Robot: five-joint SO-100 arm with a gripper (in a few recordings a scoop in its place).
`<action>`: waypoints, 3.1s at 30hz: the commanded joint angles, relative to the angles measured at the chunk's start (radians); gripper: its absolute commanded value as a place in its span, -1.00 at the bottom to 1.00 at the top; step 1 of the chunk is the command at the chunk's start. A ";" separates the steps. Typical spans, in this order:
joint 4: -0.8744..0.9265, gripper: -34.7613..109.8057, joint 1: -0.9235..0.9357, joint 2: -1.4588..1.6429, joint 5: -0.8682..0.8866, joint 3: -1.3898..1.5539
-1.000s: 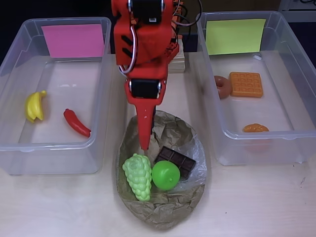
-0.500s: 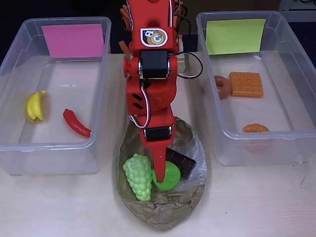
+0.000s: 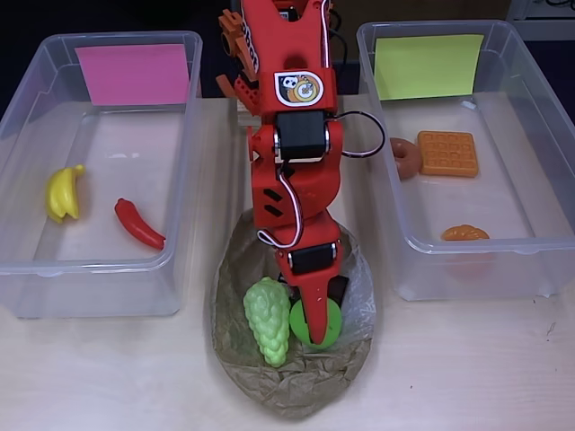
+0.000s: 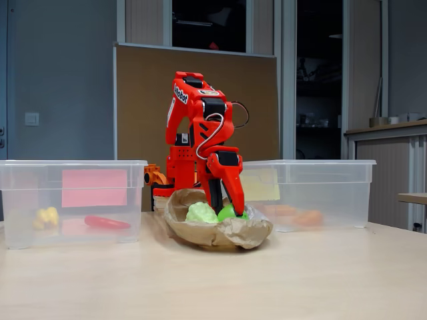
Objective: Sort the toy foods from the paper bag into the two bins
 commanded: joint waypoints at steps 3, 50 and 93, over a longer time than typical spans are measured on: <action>0.037 -0.27 -0.029 0.006 0.021 -0.026; 0.695 -0.12 0.811 0.442 -0.164 -0.126; 0.686 -0.15 0.135 0.557 0.643 -0.077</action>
